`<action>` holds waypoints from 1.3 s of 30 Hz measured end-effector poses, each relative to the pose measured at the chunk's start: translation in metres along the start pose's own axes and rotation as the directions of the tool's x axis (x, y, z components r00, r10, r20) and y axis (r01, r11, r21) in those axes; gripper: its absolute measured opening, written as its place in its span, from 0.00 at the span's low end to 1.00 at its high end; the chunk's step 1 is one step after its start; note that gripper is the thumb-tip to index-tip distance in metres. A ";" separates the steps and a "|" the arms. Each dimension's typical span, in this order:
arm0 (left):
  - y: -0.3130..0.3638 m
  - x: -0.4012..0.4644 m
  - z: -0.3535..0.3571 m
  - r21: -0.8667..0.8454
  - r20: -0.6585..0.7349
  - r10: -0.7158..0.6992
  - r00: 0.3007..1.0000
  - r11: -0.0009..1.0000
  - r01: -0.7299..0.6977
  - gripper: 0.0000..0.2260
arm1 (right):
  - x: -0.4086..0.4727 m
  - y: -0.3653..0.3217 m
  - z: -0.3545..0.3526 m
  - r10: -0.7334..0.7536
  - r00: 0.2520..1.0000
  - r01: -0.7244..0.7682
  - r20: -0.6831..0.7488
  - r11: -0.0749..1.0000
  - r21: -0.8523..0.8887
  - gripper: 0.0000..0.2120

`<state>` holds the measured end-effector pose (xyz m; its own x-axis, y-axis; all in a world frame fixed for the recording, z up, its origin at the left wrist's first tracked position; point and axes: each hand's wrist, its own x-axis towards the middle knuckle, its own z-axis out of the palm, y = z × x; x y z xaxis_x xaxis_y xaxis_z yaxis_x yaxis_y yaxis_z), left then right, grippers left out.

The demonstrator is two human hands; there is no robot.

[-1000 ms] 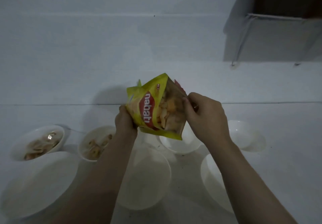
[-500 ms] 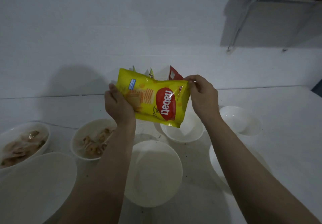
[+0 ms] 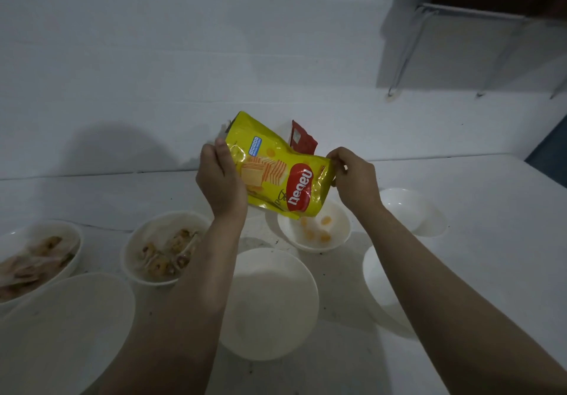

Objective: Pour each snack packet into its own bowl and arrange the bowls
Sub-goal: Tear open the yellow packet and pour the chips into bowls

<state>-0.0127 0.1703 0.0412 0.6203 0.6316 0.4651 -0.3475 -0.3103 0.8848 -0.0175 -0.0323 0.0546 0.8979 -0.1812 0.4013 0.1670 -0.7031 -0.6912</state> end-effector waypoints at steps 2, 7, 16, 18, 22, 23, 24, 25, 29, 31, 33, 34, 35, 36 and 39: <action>0.001 0.001 -0.002 0.009 0.001 0.018 1.000 1.000 -0.018 0.15 | -0.001 -0.001 0.003 -0.013 1.000 0.013 0.005 1.000 -0.003 0.14; 0.001 0.007 -0.009 0.028 0.007 0.037 0.999 0.999 -0.037 0.15 | -0.006 -0.002 0.009 -0.038 0.999 0.038 0.017 0.999 -0.003 0.14; -0.003 0.012 -0.012 0.012 -0.010 0.011 1.000 1.000 -0.011 0.16 | 0.003 -0.012 0.011 -0.118 0.993 0.118 0.002 0.993 -0.013 0.14; -0.005 0.013 -0.012 0.007 -0.012 -0.002 1.000 1.000 0.003 0.16 | 0.002 -0.011 0.013 -0.124 0.992 0.124 -0.006 0.992 -0.010 0.13; -0.002 0.011 -0.012 0.009 -0.002 0.002 1.000 1.000 -0.002 0.17 | 0.003 -0.009 0.014 -0.118 0.993 0.118 0.009 0.993 -0.018 0.13; -0.002 0.011 -0.012 0.008 -0.002 0.002 1.000 1.000 -0.002 0.17 | 0.004 -0.009 0.014 -0.120 0.993 0.120 0.010 0.993 -0.019 0.13; -0.002 0.011 -0.012 0.009 -0.006 -0.001 1.000 1.000 0.001 0.17 | 0.005 -0.009 0.013 -0.128 0.992 0.129 0.013 0.991 -0.022 0.13; -0.003 0.010 -0.013 0.010 -0.011 -0.006 1.000 1.000 0.006 0.17 | 0.006 -0.009 0.013 -0.136 0.991 0.137 0.015 0.990 -0.021 0.13; -0.005 0.008 -0.016 -0.024 -0.020 -0.063 0.998 0.998 0.063 0.17 | 0.011 -0.013 0.010 -0.135 0.991 0.135 -0.004 0.990 0.034 0.13; -0.005 0.007 -0.020 -0.023 -0.047 -0.087 0.995 0.996 0.086 0.18 | 0.011 -0.015 0.011 -0.154 0.988 0.155 -0.015 0.986 0.065 0.13; -0.005 0.006 -0.023 -0.039 -0.072 -0.123 0.990 0.992 0.121 0.19 | 0.011 -0.018 0.013 -0.184 0.983 0.186 -0.024 0.979 0.085 0.12; -0.005 0.005 -0.025 -0.051 -0.086 -0.144 0.986 0.989 0.140 0.19 | 0.012 -0.020 0.014 -0.202 0.979 0.203 -0.029 0.975 0.092 0.11; -0.005 0.004 -0.026 -0.064 -0.101 -0.165 0.981 0.985 0.159 0.19 | 0.012 -0.021 0.014 -0.221 0.975 0.224 -0.037 0.969 0.105 0.11; -0.006 0.003 -0.027 -0.079 -0.114 -0.186 0.976 0.981 0.178 0.18 | 0.013 -0.022 0.014 -0.238 0.970 0.242 -0.044 0.963 0.119 0.11; -0.007 -0.003 -0.029 -0.132 -0.159 -0.250 0.955 0.964 0.230 0.18 | 0.017 -0.023 0.014 -0.266 0.962 0.273 -0.061 0.950 0.155 0.10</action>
<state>-0.0327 0.1913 0.0329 0.5674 0.7938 0.2190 -0.2853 -0.0600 0.9566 -0.0002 -0.0100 0.0690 0.7945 -0.0290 0.6066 0.4663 -0.6107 -0.6399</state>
